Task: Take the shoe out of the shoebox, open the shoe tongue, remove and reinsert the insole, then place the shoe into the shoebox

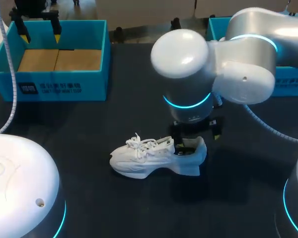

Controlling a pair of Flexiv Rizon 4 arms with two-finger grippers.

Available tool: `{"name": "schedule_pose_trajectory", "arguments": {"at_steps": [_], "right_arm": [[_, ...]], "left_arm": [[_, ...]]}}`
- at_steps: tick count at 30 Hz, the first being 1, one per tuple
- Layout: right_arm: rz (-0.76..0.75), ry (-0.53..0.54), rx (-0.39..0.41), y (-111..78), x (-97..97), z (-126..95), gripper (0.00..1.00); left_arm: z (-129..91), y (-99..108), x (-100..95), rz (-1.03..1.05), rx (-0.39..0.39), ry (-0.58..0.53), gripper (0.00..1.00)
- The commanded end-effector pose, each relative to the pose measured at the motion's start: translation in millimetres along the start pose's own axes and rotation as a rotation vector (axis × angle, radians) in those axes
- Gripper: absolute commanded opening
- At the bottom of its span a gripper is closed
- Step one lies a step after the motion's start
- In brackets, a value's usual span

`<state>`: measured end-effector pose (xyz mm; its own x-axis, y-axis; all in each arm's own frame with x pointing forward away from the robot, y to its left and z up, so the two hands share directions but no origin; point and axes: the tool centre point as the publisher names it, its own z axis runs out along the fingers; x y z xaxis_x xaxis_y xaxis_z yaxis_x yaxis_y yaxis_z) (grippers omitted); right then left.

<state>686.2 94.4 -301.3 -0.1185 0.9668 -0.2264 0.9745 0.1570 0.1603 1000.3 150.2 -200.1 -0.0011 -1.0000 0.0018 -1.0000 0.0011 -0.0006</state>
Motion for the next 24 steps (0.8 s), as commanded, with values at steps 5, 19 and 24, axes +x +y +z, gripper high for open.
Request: {"name": "schedule_pose_trajectory", "arguments": {"at_steps": [5,19,24], "right_arm": [[-0.321,0.165,-0.145,-0.1,-5.7,-26,1.0],[-0.872,0.162,-0.34,19.0,3.9,-42,1.0],[-0.981,0.228,-0.346,18.1,-2.3,-39,1.0]], "left_arm": [[0,0,0.0,0.0,0.0,-0.001,1.0],[0,0,0.0,0.0,0.0,-0.001,1.0],[0,0,0.0,0.0,0.0,-0.001,1.0]]}}
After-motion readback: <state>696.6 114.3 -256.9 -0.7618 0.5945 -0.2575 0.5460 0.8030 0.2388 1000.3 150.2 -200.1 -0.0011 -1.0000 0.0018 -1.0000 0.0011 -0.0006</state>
